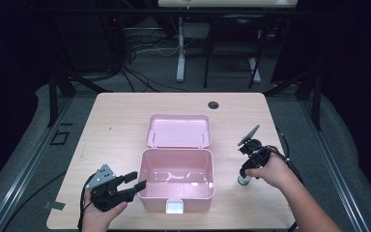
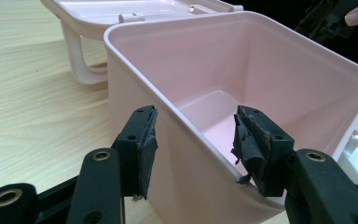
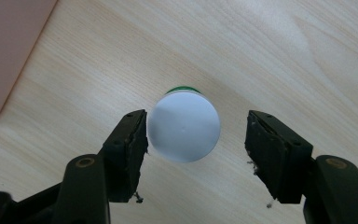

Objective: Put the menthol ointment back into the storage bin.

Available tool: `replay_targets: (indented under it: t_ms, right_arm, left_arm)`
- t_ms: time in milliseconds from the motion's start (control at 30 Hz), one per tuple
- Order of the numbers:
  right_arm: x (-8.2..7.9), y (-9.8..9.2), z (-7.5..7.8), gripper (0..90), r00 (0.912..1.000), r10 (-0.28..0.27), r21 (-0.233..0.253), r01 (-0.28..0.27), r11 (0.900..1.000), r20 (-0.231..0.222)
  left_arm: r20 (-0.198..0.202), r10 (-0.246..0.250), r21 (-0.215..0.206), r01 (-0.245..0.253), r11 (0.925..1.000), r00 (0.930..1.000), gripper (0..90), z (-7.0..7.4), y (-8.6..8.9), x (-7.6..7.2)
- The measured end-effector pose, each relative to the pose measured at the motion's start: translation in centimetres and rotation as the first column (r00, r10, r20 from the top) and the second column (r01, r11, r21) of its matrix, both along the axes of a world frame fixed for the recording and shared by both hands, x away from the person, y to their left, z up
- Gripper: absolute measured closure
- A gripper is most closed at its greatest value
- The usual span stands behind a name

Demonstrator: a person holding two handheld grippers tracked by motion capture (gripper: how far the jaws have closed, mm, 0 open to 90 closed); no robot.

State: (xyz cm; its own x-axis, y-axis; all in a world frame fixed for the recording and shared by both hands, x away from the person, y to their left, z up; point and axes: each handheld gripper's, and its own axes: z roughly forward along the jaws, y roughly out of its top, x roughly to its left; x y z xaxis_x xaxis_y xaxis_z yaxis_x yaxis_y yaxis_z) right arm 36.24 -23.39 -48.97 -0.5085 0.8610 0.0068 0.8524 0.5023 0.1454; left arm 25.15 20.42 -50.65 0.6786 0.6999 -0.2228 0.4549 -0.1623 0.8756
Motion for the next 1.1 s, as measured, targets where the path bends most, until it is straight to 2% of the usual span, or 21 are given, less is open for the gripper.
replay_targets:
  t_ms: [33,67,300,433,767,1100]
  right_arm:
    - [0.0,0.0,-0.2,38.7,0.9999,-0.003,0.013,0.003,1.0,0.014]
    - [0.0,0.0,-0.1,38.7,1.0,-0.004,0.007,0.004,1.0,-0.001]
    - [-0.1,0.1,-0.9,39.0,1.0,0.001,0.011,-0.001,1.0,-0.003]
    - [-0.1,0.2,-1.4,40.0,0.9999,0.006,-0.006,-0.006,1.0,-0.013]
    - [-0.1,0.5,-1.5,44.9,0.9999,0.007,-0.008,-0.007,1.0,-0.014]
    - [-0.3,0.2,-2.0,48.9,0.9994,-0.018,0.019,0.018,1.0,-0.029]
  left_arm:
    - [-0.002,0.001,-0.002,-0.001,1.0,1.0,48.7,0.0,0.0,0.0]
    - [-0.001,-0.001,0.001,0.001,1.0,1.0,48.7,0.0,0.0,0.0]
    - [-0.001,-0.003,0.005,0.003,1.0,1.0,48.7,0.0,0.0,0.0]
    - [-0.006,-0.001,0.002,0.001,1.0,1.0,48.7,-0.1,0.0,0.0]
    - [-0.003,-0.002,0.002,0.002,1.0,1.0,48.7,0.0,0.0,0.0]
    - [-0.003,-0.004,0.003,0.004,1.0,1.0,48.7,-0.1,0.0,0.1]
